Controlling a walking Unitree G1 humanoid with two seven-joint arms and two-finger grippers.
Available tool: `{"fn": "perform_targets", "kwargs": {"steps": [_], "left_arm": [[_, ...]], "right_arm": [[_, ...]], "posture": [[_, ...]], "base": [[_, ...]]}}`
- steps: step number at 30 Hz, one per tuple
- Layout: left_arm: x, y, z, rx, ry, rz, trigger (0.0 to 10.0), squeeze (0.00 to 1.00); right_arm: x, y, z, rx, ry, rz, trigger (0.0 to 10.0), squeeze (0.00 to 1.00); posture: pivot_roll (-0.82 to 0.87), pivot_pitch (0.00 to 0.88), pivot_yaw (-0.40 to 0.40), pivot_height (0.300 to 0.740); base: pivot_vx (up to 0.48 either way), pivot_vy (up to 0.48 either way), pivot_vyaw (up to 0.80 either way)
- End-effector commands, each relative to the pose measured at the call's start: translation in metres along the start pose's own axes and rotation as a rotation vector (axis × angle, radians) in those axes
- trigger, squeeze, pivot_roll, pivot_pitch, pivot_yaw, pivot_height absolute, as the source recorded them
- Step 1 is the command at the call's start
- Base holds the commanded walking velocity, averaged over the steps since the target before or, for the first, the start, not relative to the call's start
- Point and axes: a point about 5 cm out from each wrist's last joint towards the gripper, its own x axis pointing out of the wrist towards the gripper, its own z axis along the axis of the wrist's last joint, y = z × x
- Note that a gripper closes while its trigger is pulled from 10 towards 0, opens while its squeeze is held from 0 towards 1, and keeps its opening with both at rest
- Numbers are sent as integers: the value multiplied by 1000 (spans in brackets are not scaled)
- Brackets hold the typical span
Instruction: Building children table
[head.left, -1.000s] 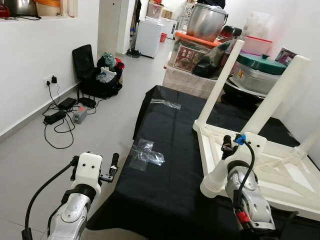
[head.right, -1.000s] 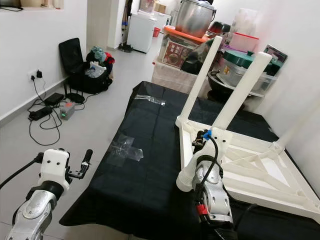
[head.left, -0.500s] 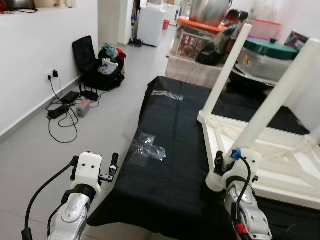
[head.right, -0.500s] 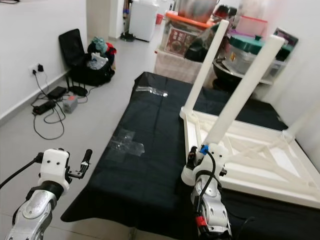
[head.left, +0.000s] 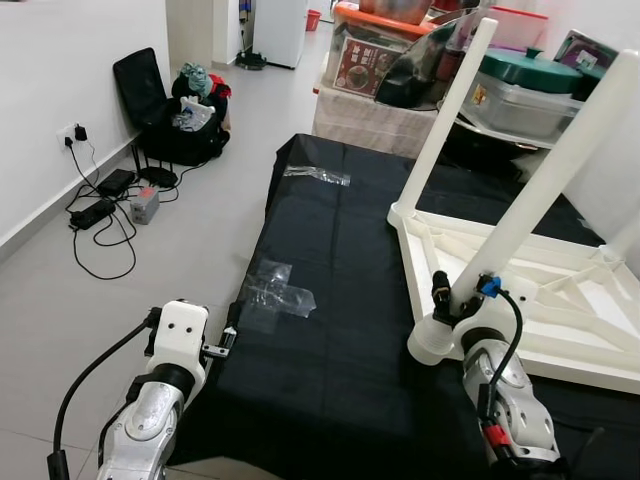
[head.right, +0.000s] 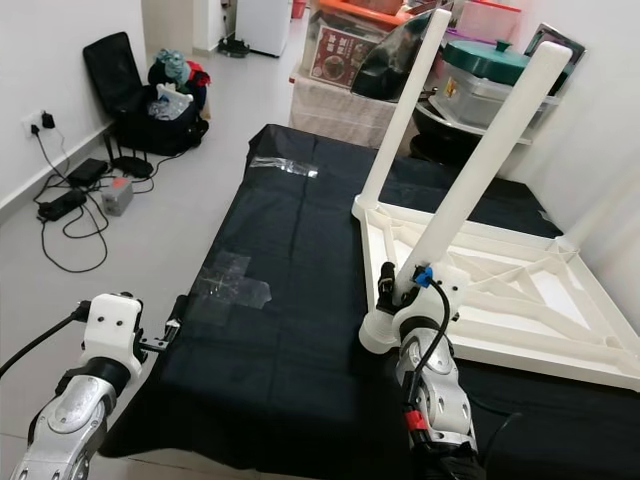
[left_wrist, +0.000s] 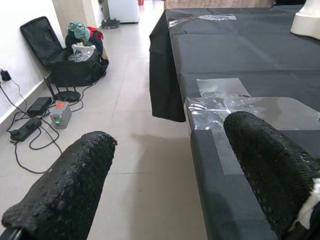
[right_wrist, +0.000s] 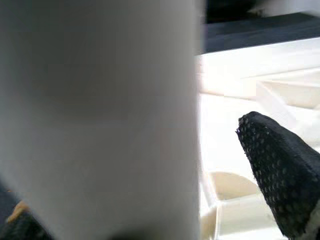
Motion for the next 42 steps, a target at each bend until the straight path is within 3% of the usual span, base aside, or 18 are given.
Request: {"fn": "perform_targets", "kwargs": {"steps": [1, 2, 3, 4, 13, 14, 16, 17, 18, 19, 20, 21, 25, 26, 27, 28, 35, 42], "left_arm": [[0, -4, -4, -7, 17, -15, 10000, 0], [0, -4, -4, -6, 16, -14, 10000, 0], [0, -4, -4, -6, 16, -14, 10000, 0], [0, -4, -4, -6, 15, -15, 10000, 0], [0, -4, -4, -5, 16, -18, 10000, 0], [0, -4, -4, -5, 17, -18, 10000, 0], [0, -4, -4, -5, 17, -18, 10000, 0], [0, -4, -4, -3, 17, -18, 10000, 0], [0, -4, -4, -3, 17, -18, 10000, 0], [0, -4, -4, -2, 17, -18, 10000, 0], [0, -4, -5, -1, 17, -18, 10000, 0], [0, -4, -5, 1, 17, -19, 10000, 0], [0, -4, -5, 1, 18, -20, 10000, 0], [0, -4, -5, 1, 18, -20, 10000, 0], [0, -4, -5, 1, 18, -20, 10000, 0], [0, -4, -5, 1, 18, -20, 10000, 0], [0, -5, -5, 0, 19, -19, 10000, 0], [1, -6, -5, -6, 20, -23, 10000, 0]], "right_arm": [[1, -8, 9, 30, -37, -4, 10000, 1000], [5, -8, 20, 54, -53, 94, 10000, 1000], [5, -8, 20, 54, -53, 94, 10000, 1000], [9, -9, 35, 32, -77, 239, 10000, 1000], [11, -11, 42, 2, -79, 316, 10000, 1000], [12, -8, 46, -2, -71, 385, 10000, 1000], [12, -8, 46, -2, -71, 385, 10000, 1000], [12, -2, 49, -6, -60, 476, 10000, 1000], [12, -2, 49, -6, -60, 476, 10000, 1000], [10, 11, 50, -15, -39, 606, 10000, 286], [7, 22, 50, -30, -30, 698, 10000, 0], [6, 28, 49, -32, -15, 764, 10000, 0], [6, 32, 48, -32, -4, 802, 10000, 0], [7, 32, 48, -27, -3, 819, 7608, 0], [7, 32, 48, -27, -3, 819, 7608, 0], [10, 30, 50, -25, -8, 813, 0, 0], [16, 23, 54, -33, -27, 771, 0, 0], [21, 9, 59, -46, -79, 645, 0, 0]], "posture": [[126, 0, -191, 740], [129, 0, -193, 740], [129, 0, -193, 740], [129, 0, -189, 740], [133, 0, -190, 740], [138, 0, -194, 740], [138, 0, -194, 740], [139, 0, -194, 740], [139, 0, -194, 740], [139, 0, -194, 740], [151, 0, -197, 740], [153, 0, -198, 740], [154, 0, -200, 740], [154, 0, -200, 740], [154, 0, -200, 740], [154, 0, -202, 740], [152, 0, -202, 740], [138, 0, -197, 740]], "base": [[0, 0, 0], [0, 0, 0], [0, 0, 0], [0, 0, 0], [0, 0, 0], [0, 0, 0], [0, 0, 0], [0, 0, 0], [0, 0, 0], [0, 0, 0], [0, 0, 0], [0, 0, 0], [0, 0, 0], [0, 0, 0], [0, 0, 0], [0, 0, 0], [0, 0, 0], [0, 0, 0]]}}
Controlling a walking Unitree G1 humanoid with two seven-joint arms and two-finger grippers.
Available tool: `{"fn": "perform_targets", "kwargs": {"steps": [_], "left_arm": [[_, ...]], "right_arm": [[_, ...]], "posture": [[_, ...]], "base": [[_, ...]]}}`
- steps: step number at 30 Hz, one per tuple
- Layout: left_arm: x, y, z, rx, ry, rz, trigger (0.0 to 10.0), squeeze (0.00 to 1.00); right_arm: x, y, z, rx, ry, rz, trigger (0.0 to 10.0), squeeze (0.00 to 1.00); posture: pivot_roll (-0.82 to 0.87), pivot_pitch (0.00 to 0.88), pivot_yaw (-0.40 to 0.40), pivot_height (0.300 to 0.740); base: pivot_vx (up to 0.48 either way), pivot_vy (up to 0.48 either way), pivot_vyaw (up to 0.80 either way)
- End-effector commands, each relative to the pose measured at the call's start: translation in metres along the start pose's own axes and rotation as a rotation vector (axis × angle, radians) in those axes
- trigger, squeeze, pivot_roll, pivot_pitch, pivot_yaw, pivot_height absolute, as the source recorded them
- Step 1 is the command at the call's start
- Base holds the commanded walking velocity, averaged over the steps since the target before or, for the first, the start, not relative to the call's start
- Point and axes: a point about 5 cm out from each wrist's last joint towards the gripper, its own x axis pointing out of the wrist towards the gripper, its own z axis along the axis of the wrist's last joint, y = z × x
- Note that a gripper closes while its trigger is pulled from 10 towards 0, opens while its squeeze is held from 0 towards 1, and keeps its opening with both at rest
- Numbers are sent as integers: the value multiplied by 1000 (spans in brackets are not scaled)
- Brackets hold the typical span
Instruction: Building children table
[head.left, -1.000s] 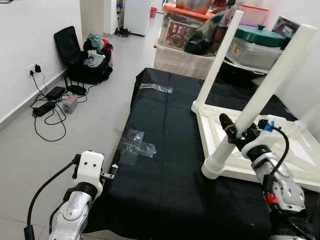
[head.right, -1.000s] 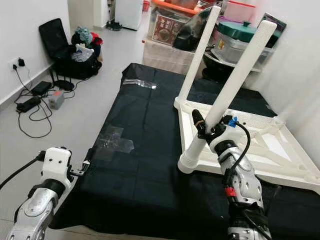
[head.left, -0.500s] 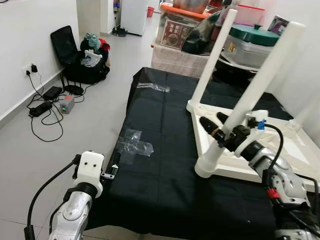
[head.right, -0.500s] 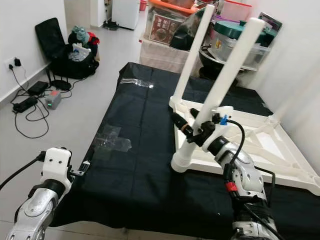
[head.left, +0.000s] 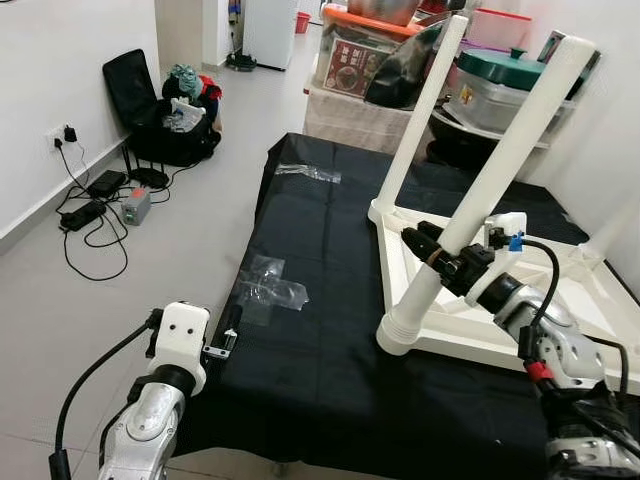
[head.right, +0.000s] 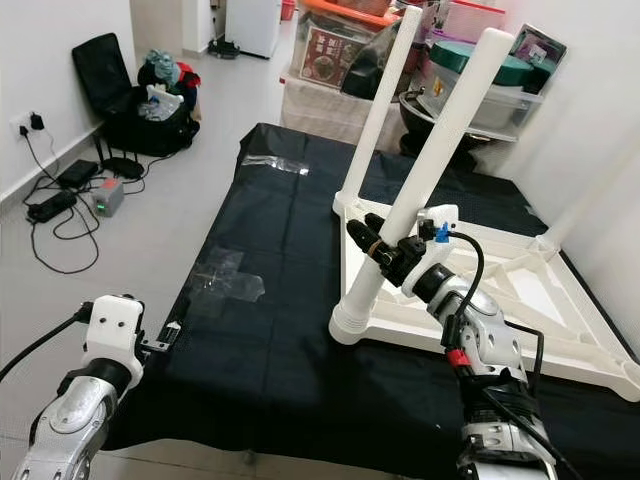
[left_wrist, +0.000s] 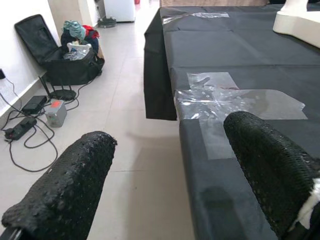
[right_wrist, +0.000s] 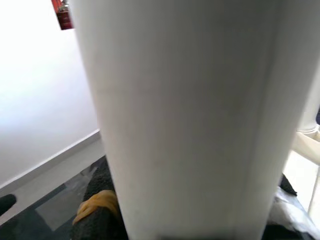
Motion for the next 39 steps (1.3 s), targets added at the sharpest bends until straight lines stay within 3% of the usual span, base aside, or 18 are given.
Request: {"fn": "perform_targets", "kwargs": {"steps": [1, 9, 15, 16, 17, 18, 19, 20, 21, 22, 23, 25, 28, 35, 36, 37, 38, 39], "left_arm": [[1, -5, -3, -6, 11, -21, 10000, 0], [1, -6, -3, -8, 11, -24, 10000, 0], [0, -7, -3, -8, 14, -28, 10000, 0], [-1, -7, -3, -7, 15, -29, 10000, 0], [-1, -7, -3, -7, 15, -29, 10000, 0], [-2, -6, -4, -4, 16, -26, 10000, 0], [-2, -6, -4, -4, 16, -26, 10000, 0], [-2, -5, -4, -2, 17, -22, 10000, 0], [-2, -5, -4, -2, 17, -22, 10000, 0], [-2, -4, -4, 0, 17, -18, 10000, 0], [-2, -4, -4, 0, 17, -19, 10000, 0], [-2, -4, -4, 0, 17, -19, 10000, 0], [-2, -5, -4, -3, 17, -24, 10000, 0], [-1, -5, -4, -4, 17, -23, 10000, 0], [-1, -6, -4, -4, 17, -23, 10000, 0], [0, -6, -4, -4, 17, -24, 10000, 0], [0, -6, -4, -4, 17, -25, 10000, 0], [0, -6, -4, -4, 18, -25, 10000, 0]], "right_arm": [[-4, -7, 8, -11, -57, -52, 0, 0], [-6, -4, 11, -15, -72, -79, 0, 0], [-7, 7, 9, -68, -46, -132, 0, 0], [-10, 1, 5, -115, -22, -278, 0, 0], [-10, 1, 5, -115, -22, -278, 0, 0], [-25, -11, -14, -113, 26, -613, 0, 0], [-25, -11, -14, -113, 26, -613, 0, 0], [-39, -12, -33, -114, 68, -857, 0, 0], [-39, -12, -33, -114, 68, -857, 0, 0], [-50, -10, -52, -76, 115, -1029, 0, 0], [-57, -6, -71, -42, 181, -1122, 0, 0], [-57, -6, -71, -42, 181, -1122, 0, 0], [-65, -9, -87, -2, 260, -1221, 0, 0], [-71, -21, -81, -5, 268, -1285, 0, 0], [-68, -22, -79, 1, 271, -1282, 2157, 0], [-63, -20, -78, 5, 276, -1254, 2157, 0], [-57, -17, -78, 22, 279, -1231, 10000, 0], [-52, -15, -75, 23, 261, -1208, 10000, 0]], "posture": [[138, 0, -197, 740], [137, 0, -196, 740], [124, 0, -187, 740], [120, 0, -189, 740], [120, 0, -189, 740], [124, 0, -190, 740], [124, 0, -190, 740], [125, 0, -191, 740], [125, 0, -191, 740], [130, 0, -186, 740], [131, 0, -189, 740], [131, 0, -189, 740], [123, 0, -189, 740], [123, 0, -191, 740], [123, 0, -192, 740], [123, 0, -192, 740], [123, 0, -192, 740], [123, 0, -192, 740]], "base": [[0, 0, 0], [0, 0, 0], [0, 0, 0], [0, 0, 0], [0, 0, 0], [0, 0, 0], [0, 0, 0], [0, 0, 0], [0, 0, 0], [0, 0, 0], [0, 0, 0], [0, 0, 0], [0, 0, 0], [0, 0, 0], [0, 0, 0], [0, 0, 0], [0, 0, 0], [0, 0, 0]]}}
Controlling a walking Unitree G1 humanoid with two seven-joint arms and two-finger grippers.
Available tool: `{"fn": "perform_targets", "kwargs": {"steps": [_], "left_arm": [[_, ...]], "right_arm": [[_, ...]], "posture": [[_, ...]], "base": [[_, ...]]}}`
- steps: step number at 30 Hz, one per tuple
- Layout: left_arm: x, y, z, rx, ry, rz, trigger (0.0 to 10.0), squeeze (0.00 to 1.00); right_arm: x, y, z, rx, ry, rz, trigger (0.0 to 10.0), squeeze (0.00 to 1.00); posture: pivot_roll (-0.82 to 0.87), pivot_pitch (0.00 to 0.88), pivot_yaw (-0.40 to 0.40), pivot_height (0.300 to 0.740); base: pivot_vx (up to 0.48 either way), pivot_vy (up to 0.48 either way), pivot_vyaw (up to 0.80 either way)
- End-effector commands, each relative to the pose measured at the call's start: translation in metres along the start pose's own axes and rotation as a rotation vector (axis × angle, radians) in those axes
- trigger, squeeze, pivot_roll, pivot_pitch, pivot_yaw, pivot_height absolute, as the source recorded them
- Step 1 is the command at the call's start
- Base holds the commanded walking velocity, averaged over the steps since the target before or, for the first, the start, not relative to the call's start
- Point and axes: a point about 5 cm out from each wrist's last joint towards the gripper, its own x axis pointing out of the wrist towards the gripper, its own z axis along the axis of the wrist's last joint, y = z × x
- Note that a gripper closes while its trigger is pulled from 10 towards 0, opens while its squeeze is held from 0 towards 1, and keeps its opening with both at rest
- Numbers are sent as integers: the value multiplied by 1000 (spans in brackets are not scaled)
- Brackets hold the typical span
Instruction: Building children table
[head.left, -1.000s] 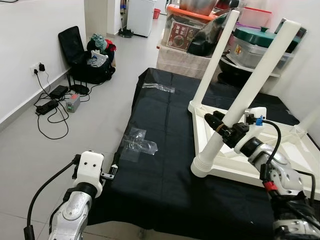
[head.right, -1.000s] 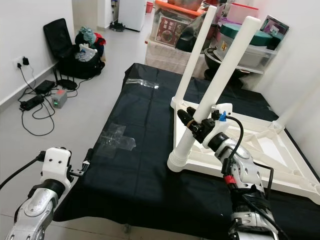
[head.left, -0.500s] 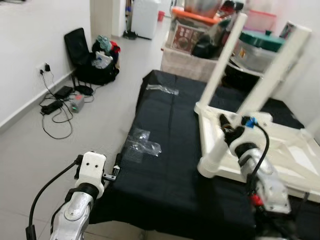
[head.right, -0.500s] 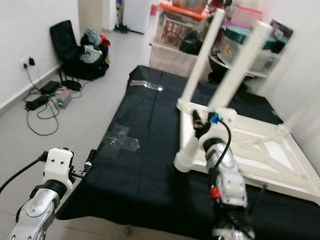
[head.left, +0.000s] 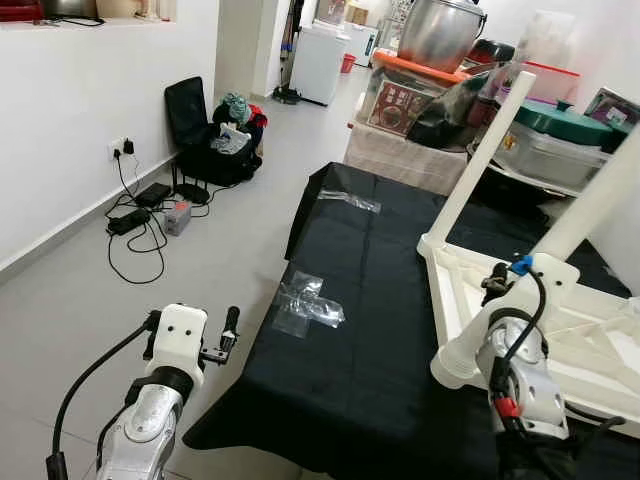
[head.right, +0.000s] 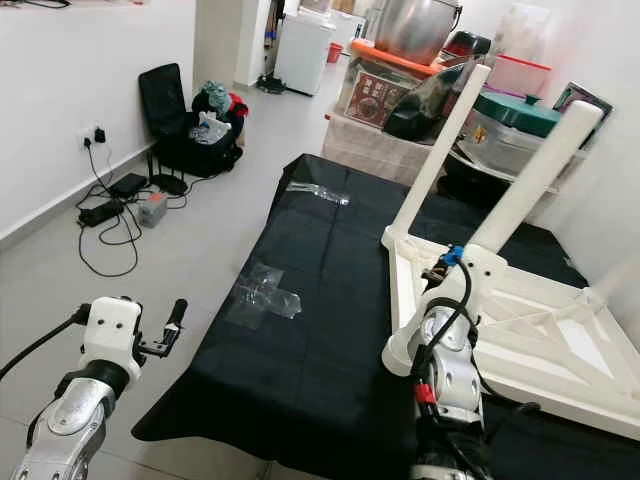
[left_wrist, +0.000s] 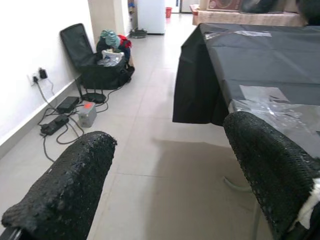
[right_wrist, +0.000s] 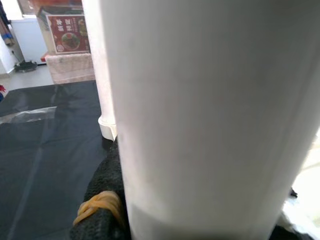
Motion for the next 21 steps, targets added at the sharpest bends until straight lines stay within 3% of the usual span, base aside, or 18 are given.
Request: {"fn": "perform_targets", "kwargs": {"steps": [1, 2, 3, 4, 5, 6, 8, 10, 11, 12, 13, 17, 18, 19, 21], "left_arm": [[1, -6, -2, -5, 11, -25, 10000, 0], [1, -6, -2, -5, 11, -25, 10000, 0], [1, -7, -2, -5, 11, -26, 10000, 0], [1, -7, -2, -5, 11, -26, 10000, 0], [1, -7, -2, -5, 11, -26, 10000, 0], [1, -7, -2, -5, 11, -26, 10000, 0], [1, -7, -2, -6, 11, -26, 10000, 0], [1, -7, -2, -6, 11, -27, 10000, 0], [1, -7, -2, -6, 11, -27, 10000, 0], [1, -7, -2, -6, 11, -27, 10000, 0], [1, -7, -2, -6, 11, -27, 10000, 0], [1, -8, -2, -7, 10, -27, 10000, 0], [1, -8, -2, -7, 10, -27, 10000, 0], [1, -7, -2, -7, 9, -28, 10000, 0], [2, -7, -2, -5, 8, -29, 10000, 0]], "right_arm": [[-1, -20, -38, -73, 179, -74, 10000, 0], [-1, -16, -32, -61, 142, -45, 10000, 0], [-2, -13, -27, -53, 112, -22, 10000, 910], [-2, -13, -27, -53, 112, -22, 10000, 910], [-1, -11, -21, -36, 84, 10, 10000, 1000], [-1, -11, -21, -36, 84, 10, 10000, 1000], [1, -2, -16, 67, 90, 128, 10000, 1000], [2, 3, -12, 113, 94, 184, 10000, 1000], [3, 5, -10, 133, 92, 224, 10000, 286], [3, 12, -3, 178, 83, 321, 10000, 0], [3, 12, -3, 178, 83, 321, 10000, 0], [0, 23, 17, 246, 26, 582, 10000, 0], [0, 23, 17, 246, 26, 582, 10000, 0], [-11, 21, 49, 208, -46, 964, 10000, 0], [-15, 23, 61, 161, -72, 1111, 10000, 0]], "posture": [[123, 0, -192, 740], [126, 0, -193, 740], [126, 0, -193, 740], [126, 0, -193, 740], [126, 0, -193, 740], [126, 0, -193, 740], [126, 0, -193, 740], [126, 0, -193, 740], [126, 0, -193, 740], [126, 0, -193, 740], [126, 0, -193, 740], [131, 0, -194, 740], [131, 0, -194, 740], [131, 0, -194, 740], [133, 0, -195, 740]], "base": [[0, 0, 0], [0, 0, 0], [0, 0, 0], [0, 0, 0], [0, 0, 0], [0, 0, 0], [0, 0, 0], [0, 0, 0], [0, 0, 0], [0, 0, 0], [0, 0, 0], [0, 0, 0], [0, 0, 0], [0, 0, 0], [0, 0, 0]]}}
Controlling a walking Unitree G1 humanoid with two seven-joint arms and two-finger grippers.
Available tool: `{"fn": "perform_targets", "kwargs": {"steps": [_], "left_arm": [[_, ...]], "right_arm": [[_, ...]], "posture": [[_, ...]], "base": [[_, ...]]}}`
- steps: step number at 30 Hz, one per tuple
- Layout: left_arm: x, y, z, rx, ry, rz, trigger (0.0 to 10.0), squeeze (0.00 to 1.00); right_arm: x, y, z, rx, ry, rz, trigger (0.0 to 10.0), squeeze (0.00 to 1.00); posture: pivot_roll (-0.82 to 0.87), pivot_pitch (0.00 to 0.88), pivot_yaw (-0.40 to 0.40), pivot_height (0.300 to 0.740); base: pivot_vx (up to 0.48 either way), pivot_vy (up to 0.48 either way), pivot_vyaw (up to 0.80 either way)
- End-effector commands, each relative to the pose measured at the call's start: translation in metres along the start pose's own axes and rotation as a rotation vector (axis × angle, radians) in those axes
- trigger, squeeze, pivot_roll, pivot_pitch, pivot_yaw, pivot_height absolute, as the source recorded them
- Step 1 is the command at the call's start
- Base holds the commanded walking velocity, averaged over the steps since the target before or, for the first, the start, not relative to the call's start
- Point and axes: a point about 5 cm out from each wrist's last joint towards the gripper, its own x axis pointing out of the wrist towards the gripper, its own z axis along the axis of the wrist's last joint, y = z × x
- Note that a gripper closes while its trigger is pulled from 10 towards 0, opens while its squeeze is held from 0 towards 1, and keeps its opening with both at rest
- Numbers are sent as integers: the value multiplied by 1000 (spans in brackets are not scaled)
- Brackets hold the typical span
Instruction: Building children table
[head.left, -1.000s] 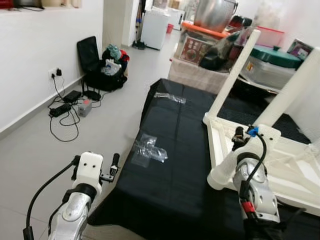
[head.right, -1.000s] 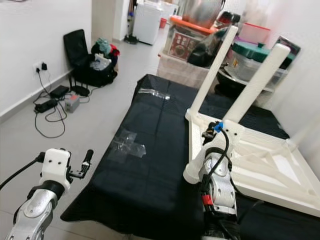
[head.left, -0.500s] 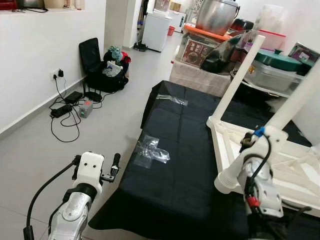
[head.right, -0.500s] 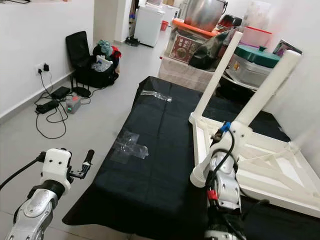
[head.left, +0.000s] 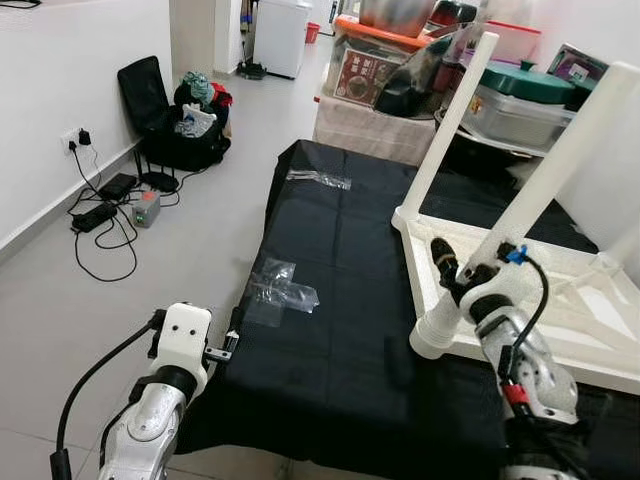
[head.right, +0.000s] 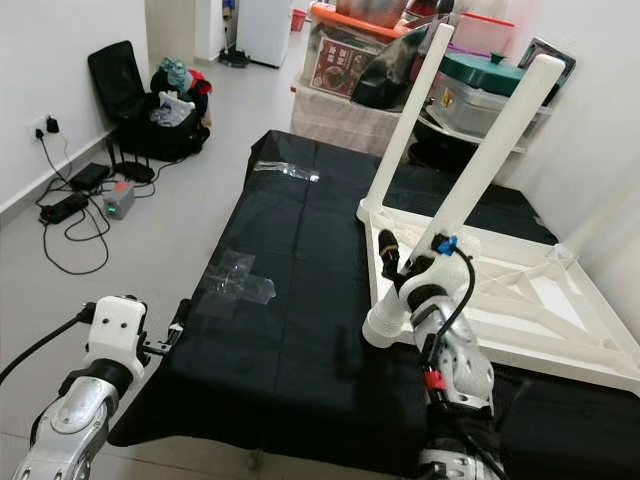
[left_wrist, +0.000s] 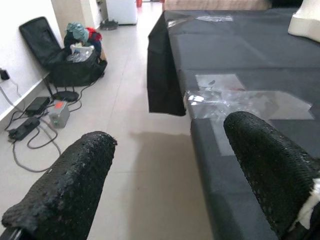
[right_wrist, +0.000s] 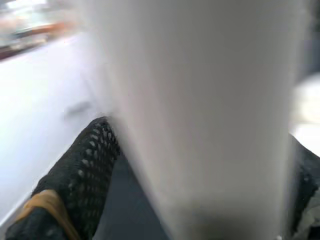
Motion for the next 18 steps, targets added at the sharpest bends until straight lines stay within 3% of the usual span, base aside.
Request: {"fn": "perform_targets", "kwargs": {"steps": [1, 3, 4, 5, 11, 18], "left_arm": [[1, -5, -2, -4, 9, -23, 10000, 0], [1, -5, -2, -4, 9, -23, 10000, 0], [1, -5, -2, -3, 8, -22, 10000, 0], [1, -5, -1, -1, 8, -20, 10000, 0], [0, -4, -2, 2, 8, -17, 10000, 0], [0, -5, -3, 0, 12, -25, 10000, 0]], "right_arm": [[9, 17, 10, -19, -26, 171, 10000, 0], [9, 17, 10, -19, -26, 171, 10000, 0], [13, 17, 11, -36, -36, 170, 8039, 0], [18, 18, 10, -46, -49, 167, 0, 0], [24, 17, 3, -63, -52, 116, 0, 0], [23, 5, -2, -92, -45, -28, 0, 0]], "posture": [[133, 0, -195, 740], [133, 0, -195, 740], [143, 0, -198, 740], [153, 0, -203, 740], [152, 0, -202, 740], [144, 0, -197, 740]], "base": [[0, 0, 0], [0, 0, 0], [0, 0, 0], [0, 0, 0], [0, 0, 0], [0, 0, 0]]}}
